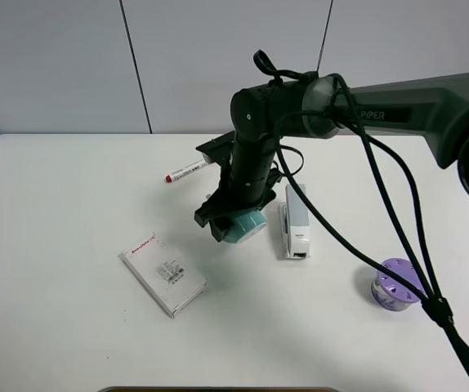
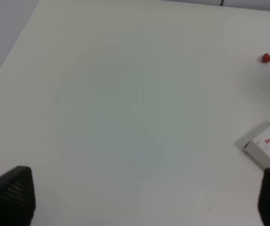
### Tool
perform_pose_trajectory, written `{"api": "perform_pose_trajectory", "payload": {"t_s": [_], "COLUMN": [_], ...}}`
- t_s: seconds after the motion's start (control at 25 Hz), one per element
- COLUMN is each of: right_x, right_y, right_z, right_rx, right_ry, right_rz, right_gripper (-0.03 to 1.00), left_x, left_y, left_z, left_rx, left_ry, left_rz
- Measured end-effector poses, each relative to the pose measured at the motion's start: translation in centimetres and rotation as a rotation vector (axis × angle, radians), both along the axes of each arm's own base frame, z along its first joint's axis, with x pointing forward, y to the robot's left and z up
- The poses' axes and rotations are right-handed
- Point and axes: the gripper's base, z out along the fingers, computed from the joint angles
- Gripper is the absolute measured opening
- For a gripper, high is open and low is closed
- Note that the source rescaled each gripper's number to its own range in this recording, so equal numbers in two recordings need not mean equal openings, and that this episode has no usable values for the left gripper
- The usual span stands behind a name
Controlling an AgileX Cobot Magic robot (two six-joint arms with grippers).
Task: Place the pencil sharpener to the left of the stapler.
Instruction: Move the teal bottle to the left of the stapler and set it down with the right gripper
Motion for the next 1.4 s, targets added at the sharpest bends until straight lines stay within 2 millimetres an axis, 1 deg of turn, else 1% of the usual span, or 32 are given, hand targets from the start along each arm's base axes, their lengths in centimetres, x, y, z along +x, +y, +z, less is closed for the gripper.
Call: {"api": "perform_pose_trajectory", "payload": {"t_s": [0.24, 0.48, 0.76, 1.32, 1.4], "right_x": [0.3, 0.6, 0.8, 1.0, 1.0], "right_y": [0.2, 0.5, 0.6, 0.8, 0.8], "right_z": [-1.7, -2.2, -4.1, -4.3, -4.3], "right_rx": [-0.006, 0.012, 0.002, 0.02, 0.02], "right_ry": [0.003, -0.018, -0.004, -0.023, -0.023], "right_rz": [-0.002, -0.009, -0.015, -0.022, -0.022], "right_gripper": [0.0, 0.0, 0.0, 0.0, 0.03], "left_x": [0.0, 0.0, 0.0, 0.0, 0.0], "left_y": [0.0, 0.0, 0.0, 0.0, 0.0], "left_z": [0.0, 0.0, 0.0, 0.0, 0.0], "left_rx": [0.0, 0.0, 0.0, 0.0, 0.0], "left_ry": [0.0, 0.0, 0.0, 0.0, 0.0], "left_rz": [0.0, 0.0, 0.0, 0.0, 0.0]}}
